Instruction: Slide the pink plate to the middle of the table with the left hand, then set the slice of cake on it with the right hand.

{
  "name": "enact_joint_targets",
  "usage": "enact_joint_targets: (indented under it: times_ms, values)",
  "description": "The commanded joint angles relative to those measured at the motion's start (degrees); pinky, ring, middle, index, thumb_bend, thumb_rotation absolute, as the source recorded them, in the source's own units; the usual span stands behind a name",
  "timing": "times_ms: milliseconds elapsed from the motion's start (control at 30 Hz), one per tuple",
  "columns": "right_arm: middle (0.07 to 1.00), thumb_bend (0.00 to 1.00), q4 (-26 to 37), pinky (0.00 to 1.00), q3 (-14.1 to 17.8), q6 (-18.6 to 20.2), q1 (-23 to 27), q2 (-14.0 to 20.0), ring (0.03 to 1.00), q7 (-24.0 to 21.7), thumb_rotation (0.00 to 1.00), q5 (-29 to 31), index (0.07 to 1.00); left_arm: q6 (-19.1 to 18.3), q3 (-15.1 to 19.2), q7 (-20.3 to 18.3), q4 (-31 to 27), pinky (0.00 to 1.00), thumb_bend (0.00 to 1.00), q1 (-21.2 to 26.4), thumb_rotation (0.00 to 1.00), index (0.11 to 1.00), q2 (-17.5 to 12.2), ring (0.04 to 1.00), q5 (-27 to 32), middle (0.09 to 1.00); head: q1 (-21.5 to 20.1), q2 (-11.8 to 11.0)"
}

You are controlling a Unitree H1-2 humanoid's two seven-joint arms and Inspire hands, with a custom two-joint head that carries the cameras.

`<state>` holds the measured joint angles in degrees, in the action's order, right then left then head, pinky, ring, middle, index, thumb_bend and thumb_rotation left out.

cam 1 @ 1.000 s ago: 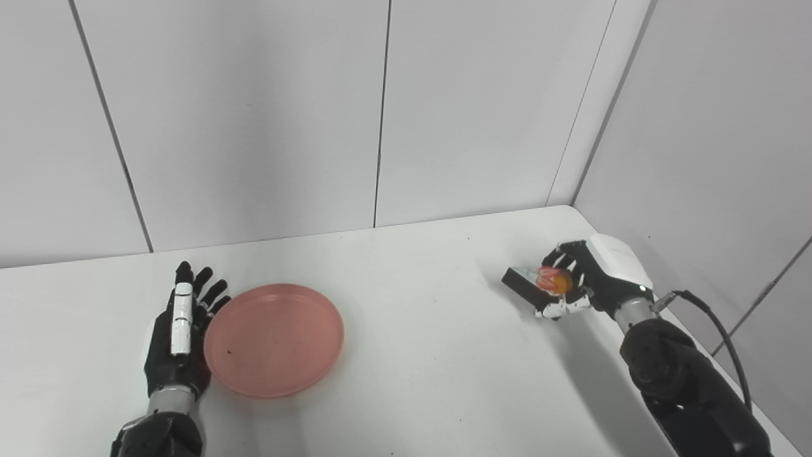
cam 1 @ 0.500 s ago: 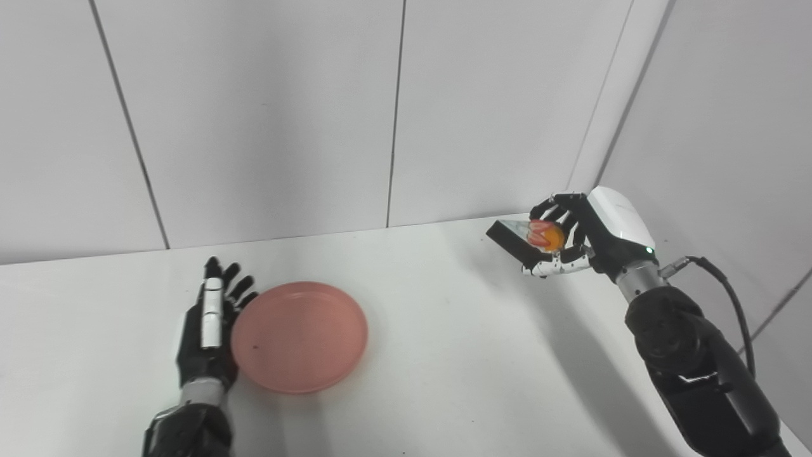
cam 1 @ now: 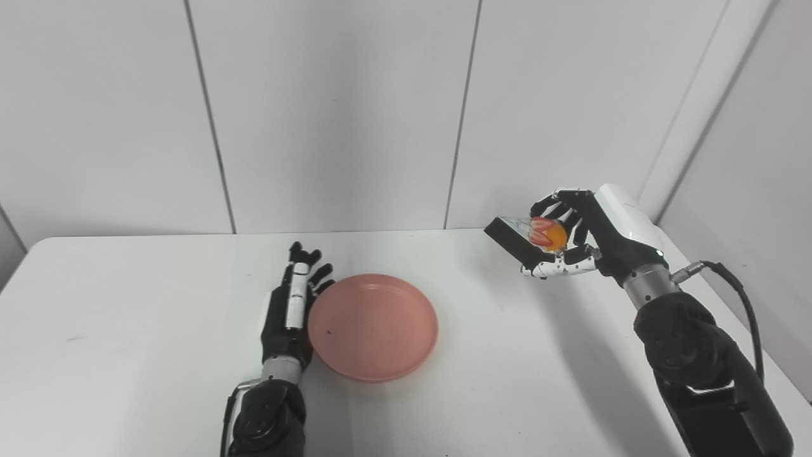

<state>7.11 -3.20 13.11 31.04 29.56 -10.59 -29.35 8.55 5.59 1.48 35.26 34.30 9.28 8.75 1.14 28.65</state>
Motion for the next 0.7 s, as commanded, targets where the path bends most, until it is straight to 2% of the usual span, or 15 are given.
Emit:
enact_joint_targets:
  times_ms: [0, 267, 400, 533, 667]
  values:
    - [0.497, 0.51, -0.1, 0.31, -0.4, -3.3, 3.6, 0.0, 0.386, 1.1, 0.00, 0.4, 0.537, -1.9, -0.1, 2.0, 3.5, 0.82, 0.53, -1.6, 0.88, 1.000, 1.3, 0.858, -0.6, 0.920, 0.2, 0.0]
    - [0.482, 0.51, -0.7, 0.27, -6.4, -2.0, 7.3, -4.6, 0.373, -0.7, 0.00, -2.7, 0.545, -0.3, 0.0, 3.2, 5.3, 0.80, 0.55, -0.9, 0.87, 1.000, 1.8, 0.842, -1.3, 0.905, 2.0, -0.6]
    - [0.484, 0.51, -2.1, 0.29, -9.3, -2.5, 8.5, -6.4, 0.386, -1.7, 0.00, -3.9, 0.536, -0.5, -0.1, 3.6, 5.1, 0.80, 0.54, -1.0, 0.89, 1.000, 1.8, 0.838, -1.6, 0.900, 2.1, -0.7]
    - [0.481, 0.51, -2.5, 0.28, -11.0, -2.6, 8.6, -7.9, 0.379, -2.2, 0.00, -4.6, 0.538, -0.3, -0.2, 3.8, 5.3, 0.78, 0.56, -1.0, 0.89, 1.000, 1.8, 0.828, -1.9, 0.890, 2.3, -0.7]
    - [0.481, 0.52, -3.1, 0.32, -11.7, -2.6, 8.7, -9.3, 0.398, -3.0, 0.00, -3.3, 0.527, -0.4, -0.1, 3.8, 5.0, 0.78, 0.58, -1.1, 0.89, 1.000, 1.9, 0.829, -2.1, 0.891, 2.3, -0.7]
